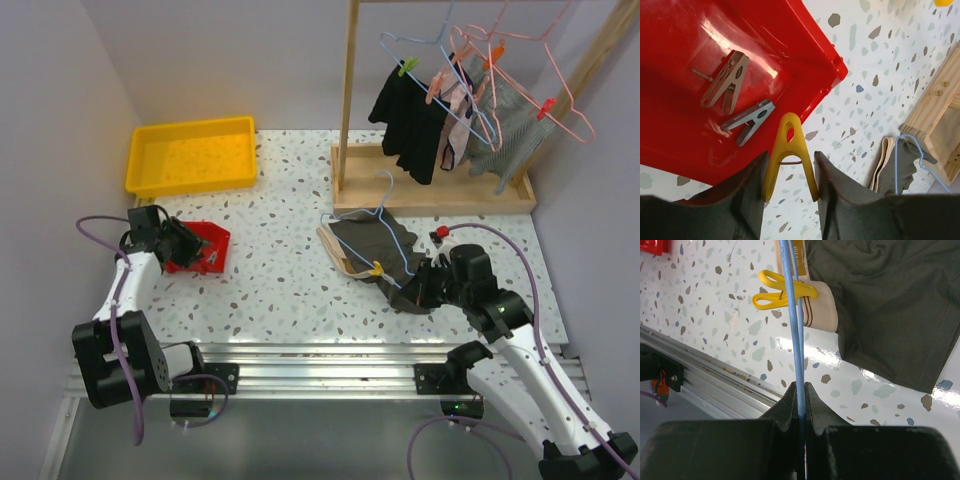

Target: Remove the underwear clipped to the hanger

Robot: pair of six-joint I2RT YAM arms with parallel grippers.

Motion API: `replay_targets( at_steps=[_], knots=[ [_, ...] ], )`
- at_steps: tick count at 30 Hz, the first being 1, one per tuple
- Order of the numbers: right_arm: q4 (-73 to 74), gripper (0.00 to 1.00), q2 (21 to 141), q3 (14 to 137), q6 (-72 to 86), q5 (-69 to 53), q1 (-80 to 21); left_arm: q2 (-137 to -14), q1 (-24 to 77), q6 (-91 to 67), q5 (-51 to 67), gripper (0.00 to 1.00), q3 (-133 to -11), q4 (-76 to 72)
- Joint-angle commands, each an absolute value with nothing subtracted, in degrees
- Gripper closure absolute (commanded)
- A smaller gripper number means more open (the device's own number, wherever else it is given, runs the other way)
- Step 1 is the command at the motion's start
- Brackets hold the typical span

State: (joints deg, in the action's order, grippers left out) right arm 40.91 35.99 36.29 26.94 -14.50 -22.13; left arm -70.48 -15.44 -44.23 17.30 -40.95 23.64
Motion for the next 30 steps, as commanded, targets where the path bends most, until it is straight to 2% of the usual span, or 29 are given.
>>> replay_targets(
  at_steps=[1,2,3,5,8,9,13,17,21,25,29,30],
  knots=[
    [38.94,1.00,35.68,37.79,26.02,-15.29,-22.41,-68.91,-16.17,-43.68,15.12,0.53,-43.68,23.47],
    [39.11,1.00,35.77,37.88,26.02,-15.29,-22.41,-68.65,-16.17,-43.86,15.20,0.45,-43.51,23.21],
    [39.02,1.00,35.68,37.79,26.02,-15.29,-22.41,-68.47,-16.17,-44.29,15.64,0.32,-43.51,22.86],
    [39.02,1.00,35.68,37.79,26.10,-15.38,-22.41,-68.03,-16.17,-44.47,16.78,0.19,-43.51,22.24],
    [38.94,1.00,35.77,37.71,26.02,-15.38,-22.41,-68.03,-15.74,-44.47,22.30,0.13,-43.86,20.14],
    [38.94,1.00,35.77,37.71,26.10,-15.47,-22.41,-68.72,-15.38,-44.39,27.63,0.12,-43.86,18.13],
    [38.50,1.00,36.12,37.53,26.10,-15.73,-22.50,-71.88,-8.28,-44.64,35.50,0.12,-46.75,18.63],
    [37.62,1.00,36.73,37.35,26.02,-15.82,-22.41,-73.39,7.94,-52.88,36.91,0.13,-48.34,13.73],
    [36.74,1.00,37.97,37.62,26.10,-15.91,-22.41,-76.19,19.49,-60.98,35.60,0.14,-50.00,5.04],
    [35.86,1.00,38.41,37.36,25.93,-15.91,-22.41,-84.26,31.43,-65.82,34.63,0.15,-53.43,0.97],
    [35.77,1.00,38.23,36.57,25.66,-16.00,-22.41,-91.83,38.48,-74.41,35.33,0.12,-57.47,-8.42],
    [35.68,1.00,37.97,36.56,25.75,-15.91,-22.50,-93.24,39.54,-75.40,35.42,0.05,-58.26,-10.79]
  ],
)
